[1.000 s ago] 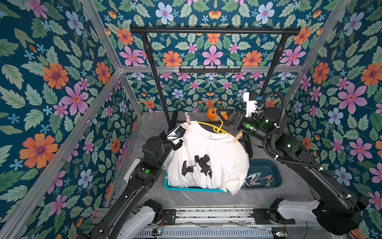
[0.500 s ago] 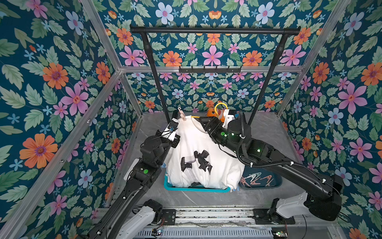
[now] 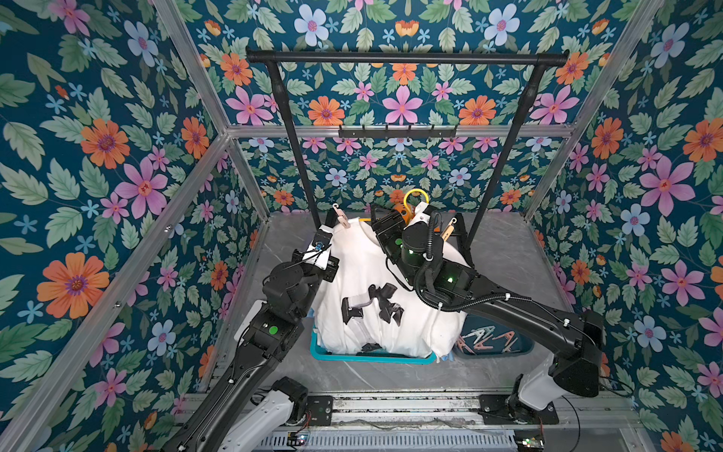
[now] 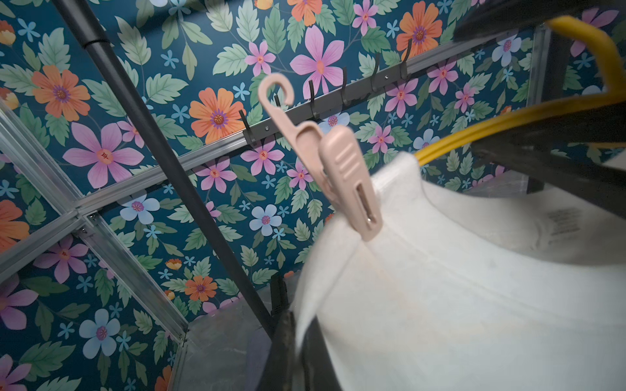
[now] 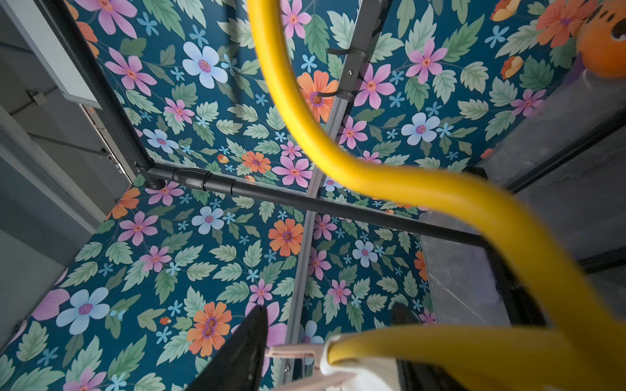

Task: Use clothespins to secure the t-shirt on both sides of the hanger
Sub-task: Adjust the hanger.

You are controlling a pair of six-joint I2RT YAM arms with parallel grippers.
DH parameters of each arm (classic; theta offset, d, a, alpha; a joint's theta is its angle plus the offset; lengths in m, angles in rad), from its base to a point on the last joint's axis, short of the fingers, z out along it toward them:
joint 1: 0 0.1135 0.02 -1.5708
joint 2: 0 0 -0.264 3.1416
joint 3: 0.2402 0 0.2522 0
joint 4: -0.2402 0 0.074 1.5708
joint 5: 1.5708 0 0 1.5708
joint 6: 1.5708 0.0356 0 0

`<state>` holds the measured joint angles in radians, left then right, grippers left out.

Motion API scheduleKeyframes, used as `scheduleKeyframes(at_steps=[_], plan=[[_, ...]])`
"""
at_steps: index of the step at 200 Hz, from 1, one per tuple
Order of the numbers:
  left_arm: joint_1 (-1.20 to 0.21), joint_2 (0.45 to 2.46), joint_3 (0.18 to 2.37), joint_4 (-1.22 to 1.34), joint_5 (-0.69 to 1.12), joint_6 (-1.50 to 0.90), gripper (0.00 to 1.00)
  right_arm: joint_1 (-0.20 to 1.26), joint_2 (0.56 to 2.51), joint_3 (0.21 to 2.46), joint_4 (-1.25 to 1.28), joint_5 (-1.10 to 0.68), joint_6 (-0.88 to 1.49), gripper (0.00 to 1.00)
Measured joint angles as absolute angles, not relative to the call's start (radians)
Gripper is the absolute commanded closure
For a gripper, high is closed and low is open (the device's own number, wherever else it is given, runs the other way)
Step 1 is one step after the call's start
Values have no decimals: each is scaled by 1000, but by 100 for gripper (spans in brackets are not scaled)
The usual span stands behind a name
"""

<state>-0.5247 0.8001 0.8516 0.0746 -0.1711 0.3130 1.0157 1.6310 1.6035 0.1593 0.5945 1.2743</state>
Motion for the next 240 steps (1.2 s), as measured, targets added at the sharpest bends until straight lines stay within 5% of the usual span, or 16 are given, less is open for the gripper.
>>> scheduleKeyframes(at_steps=[35,120,174,240], plan=[[-532,785,849,84,-191,302,100,1017,1696,1679,186,637,1257,45],[-548,741,848,96,-185,295,100,1018,1793,1821,217,660,1206,100],[-552,710,920,70,-106,296,2,1014,1801,1888,255,559,1055,100],[-551,655,1084,-20,13,287,0,990,1734,2009,183,334,916,100]])
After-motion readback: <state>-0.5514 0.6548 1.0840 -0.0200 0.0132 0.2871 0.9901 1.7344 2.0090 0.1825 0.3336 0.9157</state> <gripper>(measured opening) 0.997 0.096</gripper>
